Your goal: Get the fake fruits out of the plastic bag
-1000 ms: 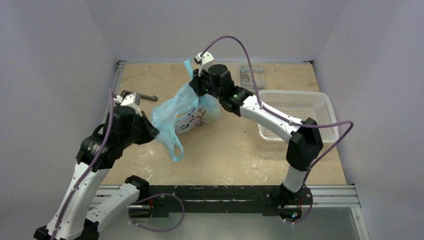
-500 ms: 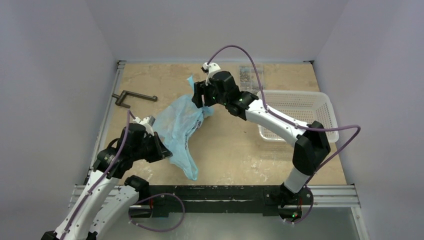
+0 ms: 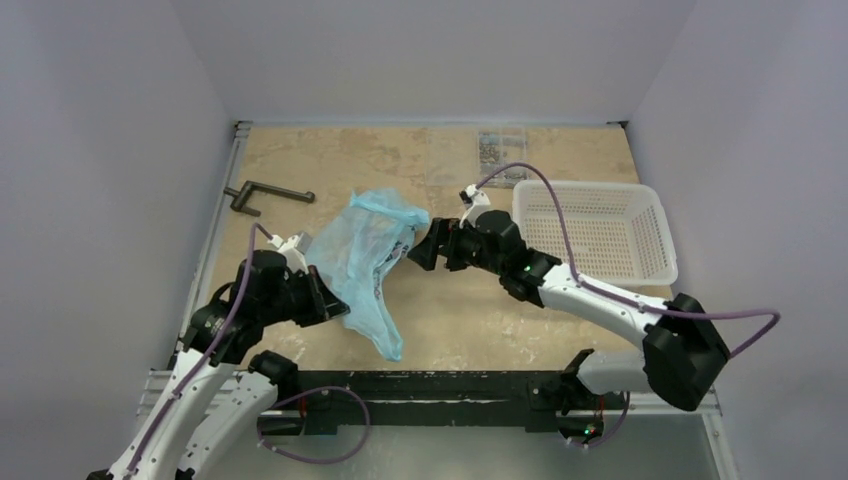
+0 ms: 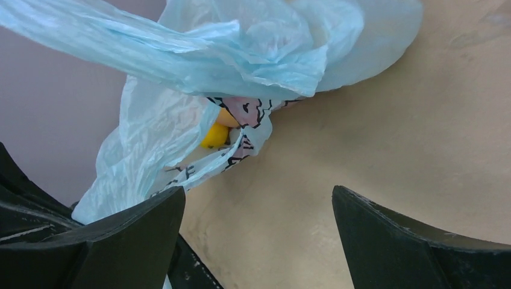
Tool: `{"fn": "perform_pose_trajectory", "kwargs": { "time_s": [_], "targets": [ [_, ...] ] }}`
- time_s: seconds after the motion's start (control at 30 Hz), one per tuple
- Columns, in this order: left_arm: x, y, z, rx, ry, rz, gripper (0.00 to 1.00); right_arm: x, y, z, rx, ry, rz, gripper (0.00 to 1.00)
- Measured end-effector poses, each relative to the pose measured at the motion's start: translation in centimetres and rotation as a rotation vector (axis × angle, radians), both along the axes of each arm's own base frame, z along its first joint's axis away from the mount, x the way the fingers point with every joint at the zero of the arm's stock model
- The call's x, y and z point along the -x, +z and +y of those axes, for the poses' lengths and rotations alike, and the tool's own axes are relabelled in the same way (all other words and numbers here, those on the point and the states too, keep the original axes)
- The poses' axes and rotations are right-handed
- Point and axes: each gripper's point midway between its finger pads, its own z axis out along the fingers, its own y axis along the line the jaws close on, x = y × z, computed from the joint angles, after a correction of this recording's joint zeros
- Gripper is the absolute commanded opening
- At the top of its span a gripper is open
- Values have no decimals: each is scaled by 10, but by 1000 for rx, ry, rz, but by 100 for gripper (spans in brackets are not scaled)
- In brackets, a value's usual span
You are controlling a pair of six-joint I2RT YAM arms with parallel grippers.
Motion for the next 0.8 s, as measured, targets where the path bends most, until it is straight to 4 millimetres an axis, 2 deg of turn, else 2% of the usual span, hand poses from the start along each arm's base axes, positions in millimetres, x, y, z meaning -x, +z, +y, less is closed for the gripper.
{"fn": "perform_pose_trajectory", "kwargs": {
  "time_s": [0.17,0.23,0.33,0.43,0.5,0.57,0.63,0.67,0.73,0.8],
  "targets": [
    [2,-3,-2,4,-11,16,0,8,-37,25,-106,36,125,83],
    [2,-4,-2,5,-13,18,0,7,-41,35,-148,47,149,79],
    [2,-7,-3,7,-17,24,0,6,-45,50,-206,71,176,66],
    [3,-8,-3,3,-18,27,0,5,-55,59,-225,78,201,58],
    [4,-9,-2,-5,-23,31,8,6,-65,63,-223,80,220,48],
    [5,-7,0,-22,-32,33,26,8,-71,67,-223,87,229,33],
    [5,2,2,-37,-45,14,48,11,-75,71,-223,100,237,20],
    [4,9,2,-43,-53,-1,55,13,-77,73,-224,108,242,14],
    [1,23,3,-58,-68,-32,61,14,-78,76,-226,118,245,3],
    [-5,38,3,-73,-84,-67,64,16,-78,77,-229,122,244,0]
  ]
}}
